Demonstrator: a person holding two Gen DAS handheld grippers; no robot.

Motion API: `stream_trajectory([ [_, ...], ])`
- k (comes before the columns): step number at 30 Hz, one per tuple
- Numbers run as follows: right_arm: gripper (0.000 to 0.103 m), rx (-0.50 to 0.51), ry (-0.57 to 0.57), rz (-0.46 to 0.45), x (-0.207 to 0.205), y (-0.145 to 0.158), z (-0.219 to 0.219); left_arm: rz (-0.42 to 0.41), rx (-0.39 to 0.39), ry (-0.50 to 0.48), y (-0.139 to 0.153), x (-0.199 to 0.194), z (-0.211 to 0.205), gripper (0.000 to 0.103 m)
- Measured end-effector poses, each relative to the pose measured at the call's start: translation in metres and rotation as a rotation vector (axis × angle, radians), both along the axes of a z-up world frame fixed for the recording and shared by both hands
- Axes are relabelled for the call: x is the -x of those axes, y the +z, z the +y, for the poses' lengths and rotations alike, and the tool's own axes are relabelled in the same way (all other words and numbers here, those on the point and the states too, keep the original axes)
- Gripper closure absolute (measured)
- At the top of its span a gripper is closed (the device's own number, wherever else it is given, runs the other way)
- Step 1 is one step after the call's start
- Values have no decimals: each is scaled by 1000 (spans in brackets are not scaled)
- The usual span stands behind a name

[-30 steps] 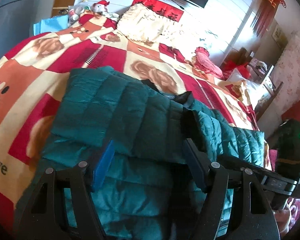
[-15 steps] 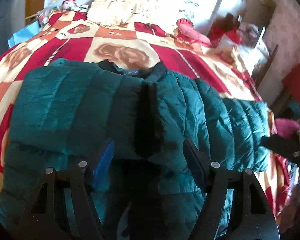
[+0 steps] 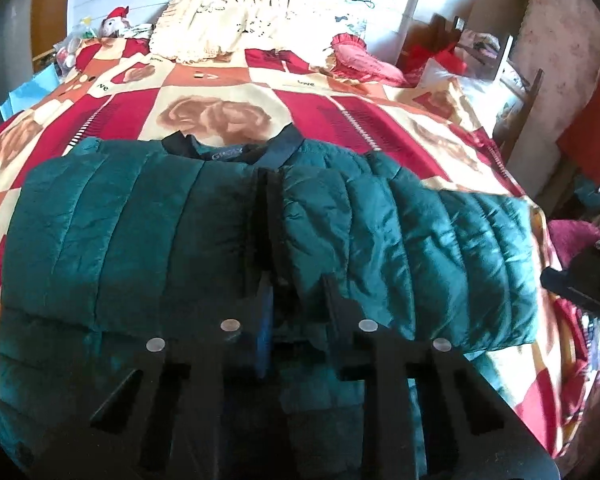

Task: Fold large clothes

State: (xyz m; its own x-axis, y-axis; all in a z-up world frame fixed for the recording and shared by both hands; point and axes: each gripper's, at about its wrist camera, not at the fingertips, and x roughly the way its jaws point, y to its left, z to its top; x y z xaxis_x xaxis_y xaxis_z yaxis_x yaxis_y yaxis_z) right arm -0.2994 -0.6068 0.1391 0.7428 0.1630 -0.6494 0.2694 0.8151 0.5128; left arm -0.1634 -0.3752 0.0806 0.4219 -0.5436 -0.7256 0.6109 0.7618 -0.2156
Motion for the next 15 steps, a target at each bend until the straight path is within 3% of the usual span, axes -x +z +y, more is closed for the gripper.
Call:
stream_trajectory([
  [8, 26, -5, -62, -53, 8, 18, -7, -82, 99, 42, 57, -17, 54, 91],
  [12, 26, -8, -73, -76, 7, 26, -6, -156, 99, 145, 81, -41, 106, 92],
  [15, 26, -1, -70, -67, -1, 25, 0, -178, 80, 248, 82, -63, 147, 92],
])
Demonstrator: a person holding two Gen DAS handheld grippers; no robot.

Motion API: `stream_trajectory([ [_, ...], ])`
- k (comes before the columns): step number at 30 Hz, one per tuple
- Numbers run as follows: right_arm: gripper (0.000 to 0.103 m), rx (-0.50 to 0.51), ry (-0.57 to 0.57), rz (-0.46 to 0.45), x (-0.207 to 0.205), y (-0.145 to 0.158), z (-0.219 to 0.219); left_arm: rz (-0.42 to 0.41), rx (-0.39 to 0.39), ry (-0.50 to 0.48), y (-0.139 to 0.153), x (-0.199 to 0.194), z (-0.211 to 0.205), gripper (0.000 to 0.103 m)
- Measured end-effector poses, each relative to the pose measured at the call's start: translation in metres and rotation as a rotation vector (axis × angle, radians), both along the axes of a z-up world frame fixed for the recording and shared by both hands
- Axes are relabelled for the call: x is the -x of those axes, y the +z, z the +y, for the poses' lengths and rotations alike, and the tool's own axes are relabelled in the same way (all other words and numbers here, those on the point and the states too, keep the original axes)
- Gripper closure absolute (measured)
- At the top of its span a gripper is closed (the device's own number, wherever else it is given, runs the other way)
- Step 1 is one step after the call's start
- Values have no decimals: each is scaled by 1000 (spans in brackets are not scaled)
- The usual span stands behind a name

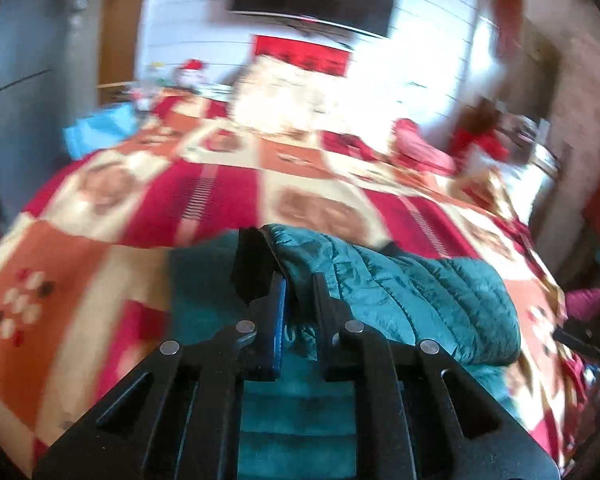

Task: Fold large clothes

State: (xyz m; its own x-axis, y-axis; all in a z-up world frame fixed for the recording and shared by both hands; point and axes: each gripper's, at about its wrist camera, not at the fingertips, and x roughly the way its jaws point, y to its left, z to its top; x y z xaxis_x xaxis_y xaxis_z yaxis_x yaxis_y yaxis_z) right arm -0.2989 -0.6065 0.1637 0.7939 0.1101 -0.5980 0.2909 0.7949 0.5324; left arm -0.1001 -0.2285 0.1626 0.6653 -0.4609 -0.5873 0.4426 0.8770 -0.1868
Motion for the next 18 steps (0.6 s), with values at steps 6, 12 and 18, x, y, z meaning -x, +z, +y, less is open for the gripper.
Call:
stream_trajectory([
  [6, 26, 27, 63, 41, -41, -17, 27, 44, -66, 151, -38, -25, 51, 96],
  [12, 26, 95, 162, 170, -107, -63, 65, 165, -47, 125, -77, -31, 60, 97],
  [18, 26, 145, 161, 246, -121, -90, 77, 140, -19, 80, -60, -20, 55, 95],
])
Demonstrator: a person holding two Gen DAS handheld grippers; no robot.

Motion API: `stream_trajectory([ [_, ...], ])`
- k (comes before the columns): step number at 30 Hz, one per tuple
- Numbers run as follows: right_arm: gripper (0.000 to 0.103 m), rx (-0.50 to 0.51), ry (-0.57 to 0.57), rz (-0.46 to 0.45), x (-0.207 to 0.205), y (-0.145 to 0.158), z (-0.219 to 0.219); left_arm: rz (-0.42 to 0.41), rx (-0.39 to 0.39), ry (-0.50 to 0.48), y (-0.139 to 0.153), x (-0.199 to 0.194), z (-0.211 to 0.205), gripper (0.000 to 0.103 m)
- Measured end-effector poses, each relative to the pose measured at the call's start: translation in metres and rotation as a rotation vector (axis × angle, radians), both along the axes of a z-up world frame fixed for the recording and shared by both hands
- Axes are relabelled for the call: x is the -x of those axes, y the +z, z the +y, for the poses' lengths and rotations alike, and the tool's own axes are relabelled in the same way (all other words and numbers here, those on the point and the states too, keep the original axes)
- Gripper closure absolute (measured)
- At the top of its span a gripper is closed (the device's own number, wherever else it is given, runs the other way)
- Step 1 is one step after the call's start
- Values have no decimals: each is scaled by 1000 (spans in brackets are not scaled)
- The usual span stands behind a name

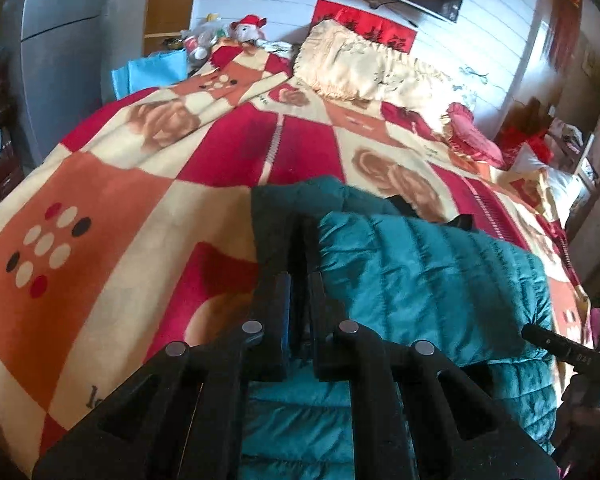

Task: Fold large clothes

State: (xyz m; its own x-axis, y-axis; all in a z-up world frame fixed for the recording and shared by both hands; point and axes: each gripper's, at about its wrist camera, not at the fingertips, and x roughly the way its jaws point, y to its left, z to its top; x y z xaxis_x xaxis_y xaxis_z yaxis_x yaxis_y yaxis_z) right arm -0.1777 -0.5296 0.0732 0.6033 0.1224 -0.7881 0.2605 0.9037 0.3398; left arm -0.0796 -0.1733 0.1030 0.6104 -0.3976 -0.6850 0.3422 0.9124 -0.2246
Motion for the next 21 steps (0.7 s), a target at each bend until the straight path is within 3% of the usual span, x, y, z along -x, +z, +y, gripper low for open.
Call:
stream_trajectory([
  [4, 26, -30, -33, -52, 15, 19, -15, 17, 35, -43, 7, 0, -14, 94],
  [6, 26, -14, -40, -71, 18, 30, -19, 32, 27, -61, 3, 4, -25, 89],
  [8, 26, 9, -26, -81, 17, 38, -18, 31, 7, -83, -4, 10, -38, 64],
  [10, 26, 33, -1, -78, 11, 39, -11, 0, -50, -85, -13, 13, -52, 49],
  [13, 26, 71, 38, -56, -4, 29, 1, -31, -137, -63, -25, 4, -69, 48],
  [15, 26, 81, 47, -38, -16, 17, 6, -8, -187, -59, -37, -10, -77, 48],
  [21, 19, 92, -6, -39, -46, -10, 11, -13, -209, -37, -52, -36, -83, 48],
])
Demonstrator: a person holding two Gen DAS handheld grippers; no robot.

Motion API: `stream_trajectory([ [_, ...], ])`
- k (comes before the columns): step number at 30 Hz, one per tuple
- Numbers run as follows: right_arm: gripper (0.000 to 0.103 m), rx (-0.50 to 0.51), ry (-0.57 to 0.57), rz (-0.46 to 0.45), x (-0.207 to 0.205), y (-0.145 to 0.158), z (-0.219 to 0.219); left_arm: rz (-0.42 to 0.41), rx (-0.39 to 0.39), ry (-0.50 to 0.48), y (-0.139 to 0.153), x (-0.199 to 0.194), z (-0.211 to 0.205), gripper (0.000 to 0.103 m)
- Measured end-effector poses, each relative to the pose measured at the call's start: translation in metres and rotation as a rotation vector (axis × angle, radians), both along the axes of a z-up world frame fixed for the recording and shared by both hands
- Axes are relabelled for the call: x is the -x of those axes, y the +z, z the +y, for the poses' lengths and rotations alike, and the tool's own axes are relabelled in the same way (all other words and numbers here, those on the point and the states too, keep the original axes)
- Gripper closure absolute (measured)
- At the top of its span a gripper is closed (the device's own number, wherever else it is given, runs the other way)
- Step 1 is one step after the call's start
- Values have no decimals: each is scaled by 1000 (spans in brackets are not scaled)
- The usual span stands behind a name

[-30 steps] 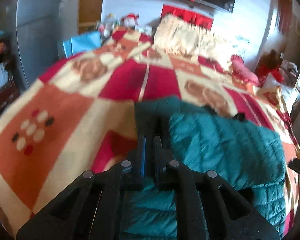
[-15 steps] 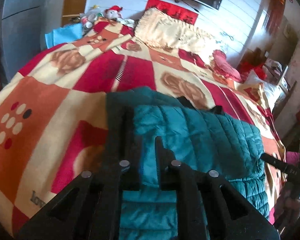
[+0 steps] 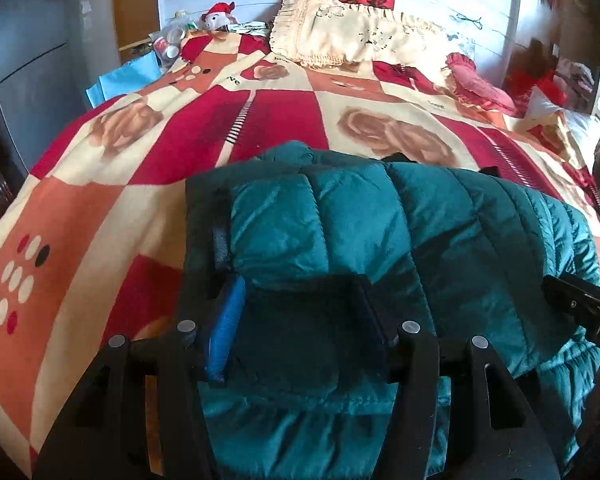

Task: Fold large clothes

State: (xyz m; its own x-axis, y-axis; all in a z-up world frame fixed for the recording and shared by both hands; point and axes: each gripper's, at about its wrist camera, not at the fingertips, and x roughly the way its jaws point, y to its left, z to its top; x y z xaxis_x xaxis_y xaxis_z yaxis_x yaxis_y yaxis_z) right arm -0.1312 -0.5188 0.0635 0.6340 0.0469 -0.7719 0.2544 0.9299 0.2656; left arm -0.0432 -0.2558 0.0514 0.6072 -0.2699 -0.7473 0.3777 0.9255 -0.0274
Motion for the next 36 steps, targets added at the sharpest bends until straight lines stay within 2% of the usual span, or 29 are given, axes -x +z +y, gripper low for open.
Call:
stream_trajectory([
  [2, 19, -1, -23, 9, -8, -3, -1, 6, -15, 13, -1, -5, 1, 48],
  [6, 19, -9, -17, 25, -6, 3, -1, 32, 21, 11, 3, -3, 12, 48],
  [10, 19, -33, -24, -33, 16, 25, -9, 26, 58, 8, 15, 5, 20, 48],
  [14, 19, 22, -65, -78, 28, 46, -22, 7, 108, 3, 31, 9, 19, 48],
  [17, 19, 36, -107, -68, 26, 51, -37, -3, 97, -9, 34, 9, 10, 48],
  [23, 19, 64, -147, -17, 18, 35, -57, -5, 35, -13, 19, 1, -5, 48],
  [30, 19, 162, -99, 68, 13, 6, -57, -11, 16, -39, 3, 2, -9, 48],
  [33, 18, 126, -97, 104, 17, -10, -64, -2, 8, -57, -2, 1, -12, 47],
  [36, 18, 93, -110, 126, 20, -10, -72, 11, 10, -56, -2, 0, -11, 47],
])
